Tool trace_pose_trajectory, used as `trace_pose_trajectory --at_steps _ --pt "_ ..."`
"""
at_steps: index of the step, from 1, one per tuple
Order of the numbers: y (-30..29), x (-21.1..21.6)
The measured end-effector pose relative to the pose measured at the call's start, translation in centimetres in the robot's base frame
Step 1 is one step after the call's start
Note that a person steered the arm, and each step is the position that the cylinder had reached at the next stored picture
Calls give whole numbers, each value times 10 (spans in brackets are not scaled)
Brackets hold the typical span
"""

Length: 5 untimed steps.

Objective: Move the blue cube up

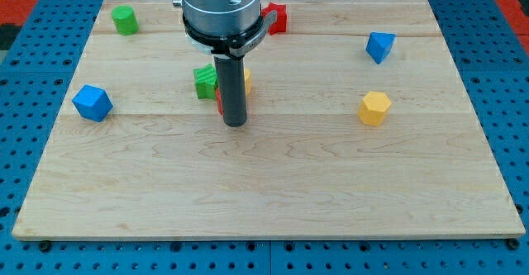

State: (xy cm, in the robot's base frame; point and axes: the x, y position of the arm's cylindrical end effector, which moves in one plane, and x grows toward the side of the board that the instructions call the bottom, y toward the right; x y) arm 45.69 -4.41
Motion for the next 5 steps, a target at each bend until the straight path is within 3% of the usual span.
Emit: trace_pose_trajectory --at_steps 1,2,5 --pt "-37 35" --pt "-119 72" --pt "-221 7"
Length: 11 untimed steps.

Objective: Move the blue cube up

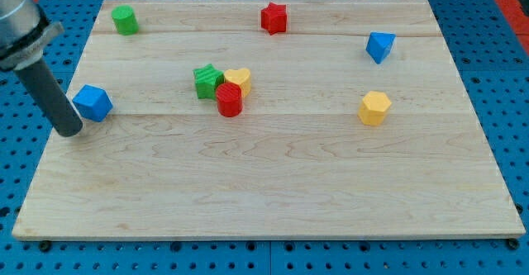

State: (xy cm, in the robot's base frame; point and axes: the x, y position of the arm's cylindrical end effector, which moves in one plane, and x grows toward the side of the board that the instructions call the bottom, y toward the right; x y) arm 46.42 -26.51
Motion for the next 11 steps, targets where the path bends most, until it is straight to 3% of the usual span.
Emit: trace_pose_trajectory --at_steps 2,3,4,5,6,8,11 --pt "3 -76" --pt "28 -86" --pt "9 -54" --pt "34 -47" --pt "75 -83" --pt "100 -135" --pt "102 -141"
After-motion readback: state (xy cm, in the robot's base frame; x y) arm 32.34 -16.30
